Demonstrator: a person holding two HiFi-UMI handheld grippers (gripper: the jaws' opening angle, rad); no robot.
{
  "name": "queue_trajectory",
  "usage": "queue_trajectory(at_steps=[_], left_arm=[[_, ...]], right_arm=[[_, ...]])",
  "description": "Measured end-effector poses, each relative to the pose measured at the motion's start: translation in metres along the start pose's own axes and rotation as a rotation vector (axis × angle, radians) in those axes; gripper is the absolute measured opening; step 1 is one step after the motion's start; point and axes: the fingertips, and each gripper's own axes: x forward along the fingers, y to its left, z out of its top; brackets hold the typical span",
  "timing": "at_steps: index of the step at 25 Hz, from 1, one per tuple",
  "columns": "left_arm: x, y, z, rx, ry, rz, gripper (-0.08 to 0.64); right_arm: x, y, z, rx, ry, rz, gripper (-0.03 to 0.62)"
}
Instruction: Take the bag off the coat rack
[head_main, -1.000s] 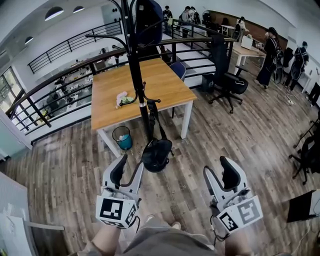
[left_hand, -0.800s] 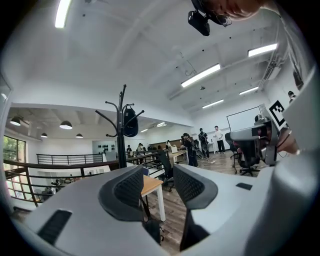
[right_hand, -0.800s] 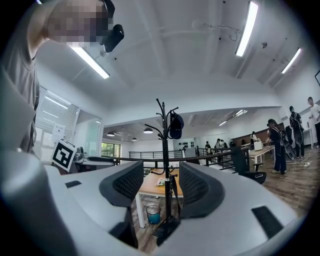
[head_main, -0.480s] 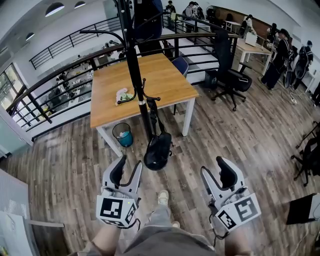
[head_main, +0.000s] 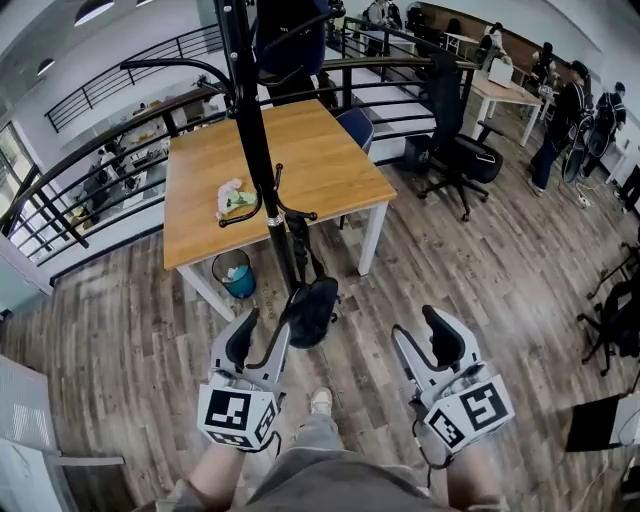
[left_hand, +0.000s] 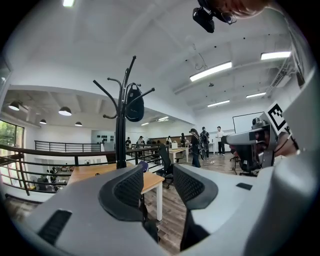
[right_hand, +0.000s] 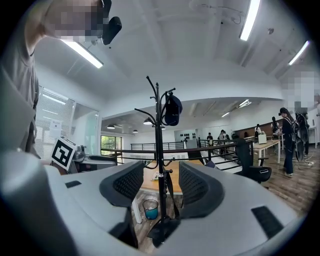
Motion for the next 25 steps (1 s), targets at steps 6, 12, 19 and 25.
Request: queue_trajectory(at_steps=[6, 12, 19, 25], left_arm=[[0.055, 0.034, -0.019, 0.006, 0.057, -0.019, 0.202], [0.095, 0.057, -0.041, -0.046, 0.093, -0.066, 0.202], [0.136, 0.075, -0.069, -0.050, 0.138, -0.083, 0.202], [0.158, 0.077, -0.090, -0.090, 0.184, -0.056, 0.202]], right_arm=[[0.076, -0.019, -0.018, 0.005, 0.067, 0.004, 0.219], [0.137, -0.029, -0.046, 0.032, 0.115, 0.005, 0.219], [0.190, -0.041, -0.065, 0.065, 0.142, 0.022, 0.219], [0.215, -0.056, -0.088, 0.071, 0.207, 0.046, 0.219]])
